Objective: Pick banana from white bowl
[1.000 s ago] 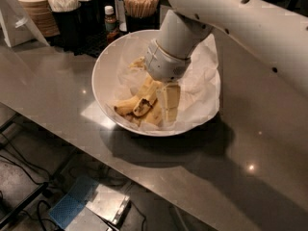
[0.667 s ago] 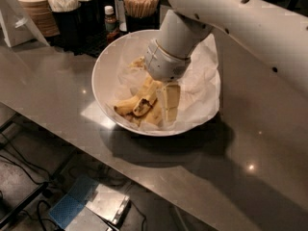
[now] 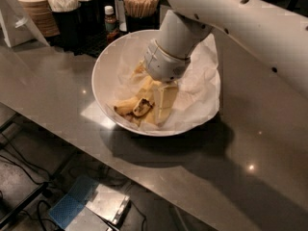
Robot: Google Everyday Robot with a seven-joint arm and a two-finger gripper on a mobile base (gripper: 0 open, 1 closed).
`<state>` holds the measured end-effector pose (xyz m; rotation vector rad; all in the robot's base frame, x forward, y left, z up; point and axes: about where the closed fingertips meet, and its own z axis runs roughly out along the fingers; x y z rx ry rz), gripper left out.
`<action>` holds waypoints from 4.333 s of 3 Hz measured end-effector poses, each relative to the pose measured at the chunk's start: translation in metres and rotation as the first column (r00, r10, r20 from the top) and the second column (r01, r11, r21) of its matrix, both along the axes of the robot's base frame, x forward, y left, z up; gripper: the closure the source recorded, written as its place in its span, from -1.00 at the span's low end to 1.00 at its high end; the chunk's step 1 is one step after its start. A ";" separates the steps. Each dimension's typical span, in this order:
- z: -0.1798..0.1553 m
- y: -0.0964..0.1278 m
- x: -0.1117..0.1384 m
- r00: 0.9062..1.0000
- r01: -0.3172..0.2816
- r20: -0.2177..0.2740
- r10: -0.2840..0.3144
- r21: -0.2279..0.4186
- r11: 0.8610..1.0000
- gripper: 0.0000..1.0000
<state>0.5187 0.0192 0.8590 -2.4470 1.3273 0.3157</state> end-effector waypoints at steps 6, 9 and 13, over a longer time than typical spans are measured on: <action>0.050 0.008 -0.009 0.997 0.079 0.014 -0.078 -0.248 0.965 1.00; 0.076 0.007 -0.073 0.995 -0.021 0.095 0.016 0.050 0.999 1.00; 0.124 -0.093 -0.149 0.881 0.045 0.382 -0.279 0.520 0.853 1.00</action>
Offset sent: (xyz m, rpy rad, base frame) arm 0.0042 -0.0024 -0.0040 0.0003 0.0075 -0.0169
